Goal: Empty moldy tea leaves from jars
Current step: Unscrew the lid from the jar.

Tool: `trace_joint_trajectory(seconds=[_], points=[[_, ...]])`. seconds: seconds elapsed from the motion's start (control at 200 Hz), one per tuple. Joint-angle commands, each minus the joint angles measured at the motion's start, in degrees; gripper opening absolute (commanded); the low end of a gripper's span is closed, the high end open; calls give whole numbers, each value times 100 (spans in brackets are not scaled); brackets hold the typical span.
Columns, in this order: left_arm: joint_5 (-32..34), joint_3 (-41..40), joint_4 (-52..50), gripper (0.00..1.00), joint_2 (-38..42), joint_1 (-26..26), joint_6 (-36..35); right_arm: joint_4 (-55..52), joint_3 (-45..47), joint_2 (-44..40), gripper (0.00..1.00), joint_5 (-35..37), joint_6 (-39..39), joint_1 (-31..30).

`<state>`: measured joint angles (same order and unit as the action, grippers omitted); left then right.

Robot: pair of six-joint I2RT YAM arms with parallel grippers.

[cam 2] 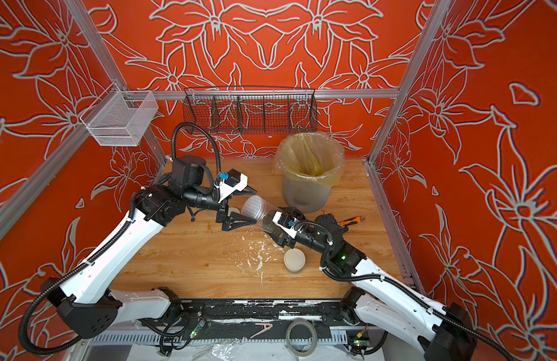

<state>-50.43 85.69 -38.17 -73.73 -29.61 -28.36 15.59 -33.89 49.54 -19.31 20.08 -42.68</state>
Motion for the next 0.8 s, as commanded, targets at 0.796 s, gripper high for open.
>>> trace_joint_trajectory(seconds=[0.796], points=[[221,229,-36,74,-68,-37,709,-128,-270,155,33,568,381,23]])
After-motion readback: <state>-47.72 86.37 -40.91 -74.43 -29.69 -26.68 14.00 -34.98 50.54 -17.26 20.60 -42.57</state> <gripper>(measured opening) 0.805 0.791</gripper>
